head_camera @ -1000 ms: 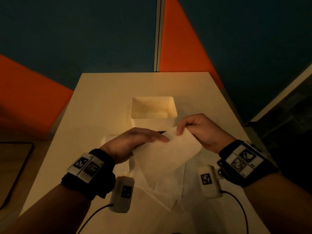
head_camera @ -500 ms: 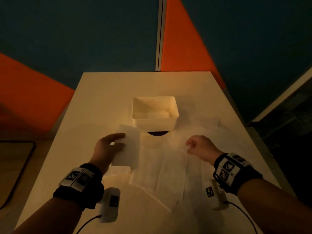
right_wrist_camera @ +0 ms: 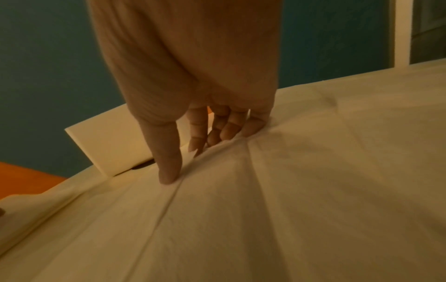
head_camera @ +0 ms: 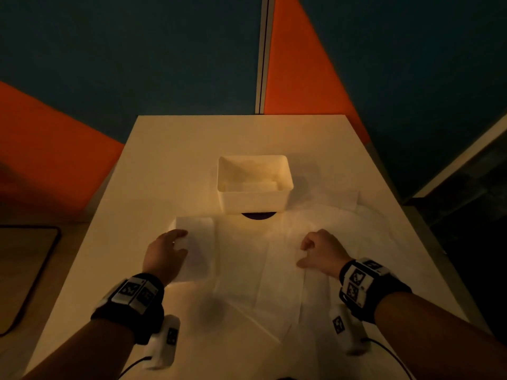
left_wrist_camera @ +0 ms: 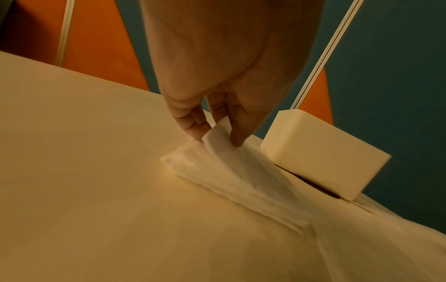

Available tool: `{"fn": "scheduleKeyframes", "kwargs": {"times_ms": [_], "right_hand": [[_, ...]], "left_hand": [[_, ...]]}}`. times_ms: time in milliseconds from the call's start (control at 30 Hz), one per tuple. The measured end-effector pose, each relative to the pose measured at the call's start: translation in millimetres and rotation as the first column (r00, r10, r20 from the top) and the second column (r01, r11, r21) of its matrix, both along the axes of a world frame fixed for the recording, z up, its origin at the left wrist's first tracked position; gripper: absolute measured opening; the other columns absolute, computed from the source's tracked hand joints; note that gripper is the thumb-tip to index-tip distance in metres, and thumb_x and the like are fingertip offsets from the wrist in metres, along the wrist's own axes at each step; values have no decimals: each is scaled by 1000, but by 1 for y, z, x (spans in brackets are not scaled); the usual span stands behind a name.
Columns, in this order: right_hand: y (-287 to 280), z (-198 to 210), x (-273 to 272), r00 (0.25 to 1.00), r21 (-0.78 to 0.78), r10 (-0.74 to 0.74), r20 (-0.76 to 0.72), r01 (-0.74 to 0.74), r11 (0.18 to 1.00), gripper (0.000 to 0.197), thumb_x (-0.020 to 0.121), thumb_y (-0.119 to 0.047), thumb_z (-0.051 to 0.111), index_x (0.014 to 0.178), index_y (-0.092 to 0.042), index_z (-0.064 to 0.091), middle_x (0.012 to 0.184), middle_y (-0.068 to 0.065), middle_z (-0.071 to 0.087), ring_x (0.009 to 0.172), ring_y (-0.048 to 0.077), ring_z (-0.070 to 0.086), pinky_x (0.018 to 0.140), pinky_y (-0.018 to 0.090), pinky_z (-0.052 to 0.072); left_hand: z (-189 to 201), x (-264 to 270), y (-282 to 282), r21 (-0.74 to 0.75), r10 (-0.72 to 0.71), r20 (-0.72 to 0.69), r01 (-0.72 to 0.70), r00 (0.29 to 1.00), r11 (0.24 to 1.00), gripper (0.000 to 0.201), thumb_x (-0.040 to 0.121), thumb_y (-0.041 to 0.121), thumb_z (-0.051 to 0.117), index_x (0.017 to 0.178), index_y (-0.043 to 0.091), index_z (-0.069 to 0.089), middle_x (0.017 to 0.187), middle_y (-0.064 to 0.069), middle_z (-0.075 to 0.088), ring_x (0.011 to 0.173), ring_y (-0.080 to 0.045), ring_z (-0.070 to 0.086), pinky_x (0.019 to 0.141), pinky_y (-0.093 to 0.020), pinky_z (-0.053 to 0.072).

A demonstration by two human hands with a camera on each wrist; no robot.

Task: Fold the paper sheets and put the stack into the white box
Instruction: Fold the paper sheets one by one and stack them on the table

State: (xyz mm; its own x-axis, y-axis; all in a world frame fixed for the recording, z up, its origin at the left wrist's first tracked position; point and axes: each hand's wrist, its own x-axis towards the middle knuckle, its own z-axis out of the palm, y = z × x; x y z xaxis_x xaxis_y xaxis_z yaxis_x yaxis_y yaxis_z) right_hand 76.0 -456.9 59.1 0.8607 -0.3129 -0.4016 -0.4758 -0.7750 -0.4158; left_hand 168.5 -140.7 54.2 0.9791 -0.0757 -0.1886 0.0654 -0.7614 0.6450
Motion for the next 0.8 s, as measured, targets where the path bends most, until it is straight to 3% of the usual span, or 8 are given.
{"fn": "scheduleKeyframes", "kwargs": {"times_ms": [200, 333, 433, 567, 667, 733, 800], "right_hand": [[-1, -1, 1, 1000, 10, 7, 6, -7, 1000, 30, 65, -29, 83, 84, -22, 60, 100, -1, 48, 91, 17, 55, 82, 26, 48], [-3, -1, 2, 1000, 47, 3, 29, -5, 999, 28, 70, -22, 80, 64, -28, 53, 92, -2, 51, 85, 15, 54, 75, 22, 42], [-3, 5, 1, 997, 159, -54, 59, 44, 986, 23, 73, -14, 76, 64, -21, 55, 77, -3, 56, 79, 17, 56, 69, 25, 44], [6, 26, -1, 979, 404, -158, 132, 92, 910, 15, 77, -5, 71, 71, -10, 58, 71, 2, 57, 69, 15, 54, 62, 24, 44], [21, 50, -3, 964, 550, -173, 203, 34, 835, 16, 79, 1, 68, 72, -11, 58, 66, 1, 58, 61, 8, 54, 59, 19, 44], [31, 66, -3, 954, 561, -121, 275, -57, 826, 16, 78, 1, 69, 72, -11, 59, 63, -2, 57, 57, 2, 53, 59, 15, 44], [40, 80, -2, 941, 566, -56, 333, -152, 810, 16, 77, 0, 71, 73, -11, 61, 65, -2, 59, 60, 3, 54, 62, 15, 46]], "left_hand": [[-1, 3, 2, 41, -25, 18, 24, 1000, 999, 42, 80, 1, 62, 121, 12, 61, 122, -15, 60, 107, -34, 56, 91, -35, 42], [-5, 7, 4, 52, -28, 15, 28, 999, 998, 43, 80, -1, 60, 121, 12, 60, 125, -14, 58, 109, -34, 55, 93, -36, 42], [-8, 9, 5, 125, -45, 13, 43, 999, 991, 43, 79, 2, 63, 120, 14, 61, 129, -16, 51, 112, -36, 51, 96, -38, 38], [-2, 4, 0, 298, -61, 84, 34, 995, 954, 49, 78, 17, 69, 125, 21, 56, 142, -16, 31, 126, -40, 29, 105, -45, 28], [20, -4, -20, 202, -281, 139, 251, 950, 947, 63, 72, 42, 73, 130, 30, 50, 145, -7, 33, 130, -31, 25, 108, -45, 25], [40, -12, -38, 65, -486, 137, 482, 863, 874, 75, 63, 63, 64, 132, 44, 39, 143, 9, 35, 130, -15, 22, 109, -40, 24], [55, -19, -56, -8, -624, 182, 635, 760, 772, 78, 59, 69, 58, 131, 56, 31, 138, 26, 33, 127, -6, 21, 108, -34, 25]]}}
